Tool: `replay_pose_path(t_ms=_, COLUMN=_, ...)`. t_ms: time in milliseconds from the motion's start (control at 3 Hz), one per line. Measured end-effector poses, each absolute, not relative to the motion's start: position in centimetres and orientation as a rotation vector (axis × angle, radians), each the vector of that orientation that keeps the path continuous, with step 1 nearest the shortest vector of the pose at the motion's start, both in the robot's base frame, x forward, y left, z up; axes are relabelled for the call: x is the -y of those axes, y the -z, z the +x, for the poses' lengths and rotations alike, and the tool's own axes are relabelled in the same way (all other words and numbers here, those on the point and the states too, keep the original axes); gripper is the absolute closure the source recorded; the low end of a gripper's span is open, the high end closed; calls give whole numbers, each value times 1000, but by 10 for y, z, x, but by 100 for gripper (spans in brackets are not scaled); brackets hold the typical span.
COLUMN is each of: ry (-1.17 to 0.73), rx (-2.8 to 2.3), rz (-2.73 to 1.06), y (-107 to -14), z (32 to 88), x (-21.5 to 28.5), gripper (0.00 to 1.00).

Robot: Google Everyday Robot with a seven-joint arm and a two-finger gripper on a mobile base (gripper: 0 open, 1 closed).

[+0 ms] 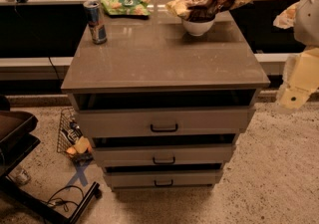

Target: Pick brown chip bag from white bowl and place on counter

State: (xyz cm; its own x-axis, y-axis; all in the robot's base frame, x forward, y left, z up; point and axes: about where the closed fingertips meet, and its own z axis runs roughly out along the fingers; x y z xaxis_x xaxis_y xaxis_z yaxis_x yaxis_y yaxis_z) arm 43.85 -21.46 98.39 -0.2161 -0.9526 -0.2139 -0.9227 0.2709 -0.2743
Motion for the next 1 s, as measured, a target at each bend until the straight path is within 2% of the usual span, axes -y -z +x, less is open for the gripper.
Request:
replay_pose_path(t_ms=333, ry=124, rx=-2210, rz=-1710, y=-984, z=438, x=215, gripper=0)
replay_pose_path(t_ms=667, ry=243, rx=-2172, rz=-1667, y=-990, z=456, x=211, gripper=0)
replay_pose_path(t_ms=1000, ry=464, rx=-2083, rz=-1608, y=-998, z=496, x=223, gripper=0)
